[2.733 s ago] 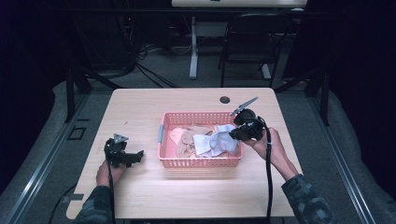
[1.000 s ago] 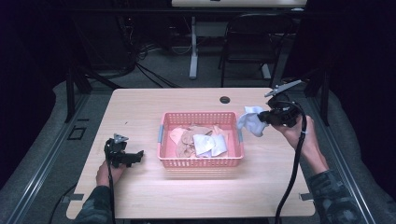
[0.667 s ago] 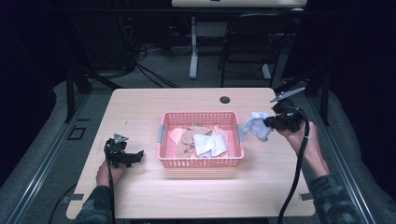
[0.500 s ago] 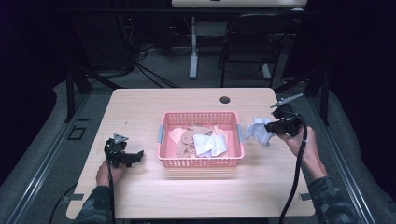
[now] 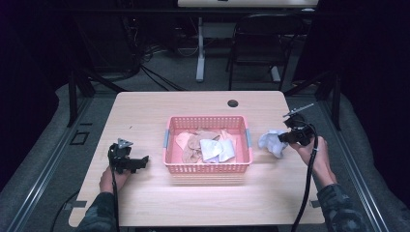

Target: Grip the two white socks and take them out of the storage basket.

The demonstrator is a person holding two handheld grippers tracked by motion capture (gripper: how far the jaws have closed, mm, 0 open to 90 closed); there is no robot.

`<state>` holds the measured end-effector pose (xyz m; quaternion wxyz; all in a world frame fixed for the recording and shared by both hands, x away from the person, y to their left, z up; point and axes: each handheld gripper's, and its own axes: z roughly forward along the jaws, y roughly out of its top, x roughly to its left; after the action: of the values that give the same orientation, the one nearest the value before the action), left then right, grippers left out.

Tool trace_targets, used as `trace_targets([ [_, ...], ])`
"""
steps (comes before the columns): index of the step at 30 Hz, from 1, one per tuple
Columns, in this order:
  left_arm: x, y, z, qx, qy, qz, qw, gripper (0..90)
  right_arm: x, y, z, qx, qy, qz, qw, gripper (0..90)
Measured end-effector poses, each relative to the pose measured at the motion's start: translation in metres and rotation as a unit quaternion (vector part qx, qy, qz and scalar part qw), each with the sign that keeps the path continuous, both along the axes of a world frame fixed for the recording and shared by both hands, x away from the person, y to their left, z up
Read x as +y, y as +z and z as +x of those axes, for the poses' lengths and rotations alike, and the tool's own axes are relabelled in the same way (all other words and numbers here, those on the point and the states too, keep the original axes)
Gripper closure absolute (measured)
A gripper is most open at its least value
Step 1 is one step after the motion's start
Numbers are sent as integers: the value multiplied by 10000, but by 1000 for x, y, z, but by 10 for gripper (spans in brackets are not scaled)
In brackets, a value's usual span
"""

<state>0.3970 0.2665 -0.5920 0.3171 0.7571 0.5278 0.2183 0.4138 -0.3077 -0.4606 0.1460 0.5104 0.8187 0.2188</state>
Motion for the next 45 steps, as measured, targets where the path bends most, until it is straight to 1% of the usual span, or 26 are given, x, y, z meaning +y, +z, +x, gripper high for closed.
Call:
trace_targets([
  [1,0,0,0,1,-1,0,10000,0,0,-2,1,10,-31,-41,10000,832],
  [2,0,0,0,2,-2,0,10000,0,-1,-6,3,114,-62,0,9999,830],
  [3,0,0,0,2,-1,-1,10000,0,-1,-6,3,114,-62,0,9999,830],
  [5,0,0,0,1,0,-1,10000,0,-2,-9,5,159,-84,83,9998,830],
  [9,0,0,0,2,-2,1,10000,0,-2,-22,7,318,-108,-135,9993,829],
  [10,0,0,0,0,1,-1,10000,0,-2,-26,8,349,-138,-141,9992,828],
  [11,0,0,0,3,-2,0,10000,0,-3,-29,9,431,-160,-99,9989,828],
  [12,0,0,0,2,-1,-1,10000,0,-2,-35,10,483,-153,-157,9986,828],
  [13,0,0,0,2,-1,-1,10000,0,-2,-35,10,483,-153,-157,9986,828],
  [14,0,0,0,3,-2,0,10000,0,-2,-42,12,588,-154,-207,9979,828],
  [15,0,0,0,2,-2,0,10000,0,0,-46,12,566,-234,-148,9980,828],
  [16,0,0,0,1,-1,0,10000,0,0,-46,12,566,-234,-148,9980,828],
  [17,0,0,0,1,-1,1,10000,0,-1,-48,14,654,-193,-147,9976,828],
  [19,0,0,0,1,-1,1,10000,0,-4,-52,16,742,-261,33,9969,828],
  [22,0,0,0,2,-1,0,10000,0,-4,-54,16,764,-263,18,9967,829],
  [23,0,0,0,3,-1,1,10000,0,-4,-59,17,791,-237,-83,9965,828],
  [24,0,0,0,1,0,0,10000,0,-4,-59,17,791,-237,-83,9965,828],
  [25,0,0,0,2,-1,1,10000,0,-4,-61,17,831,-240,-112,9962,828],
  [27,0,0,0,2,0,-1,10000,0,-3,-66,17,831,-259,-141,9961,826],
  [28,0,0,0,2,-1,1,10000,0,-4,-69,18,895,-230,-178,9956,825],
  [36,0,0,0,2,0,0,10000,0,-6,-75,20,971,-287,-92,9948,820],
  [38,0,0,0,3,-2,0,10000,0,-6,-76,20,969,-291,-93,9948,820],
  [40,0,0,0,2,-1,0,10000,0,-5,-79,19,969,-275,-153,9948,819],
  [41,0,0,0,2,0,0,10000,0,-6,-82,20,1011,-252,-151,9944,819],
  [43,0,0,0,2,-2,1,10000,0,-6,-82,20,998,-271,-148,9945,819],
  [45,0,0,0,1,-1,0,10000,0,-7,-82,20,1062,-252,-104,9940,818],
])
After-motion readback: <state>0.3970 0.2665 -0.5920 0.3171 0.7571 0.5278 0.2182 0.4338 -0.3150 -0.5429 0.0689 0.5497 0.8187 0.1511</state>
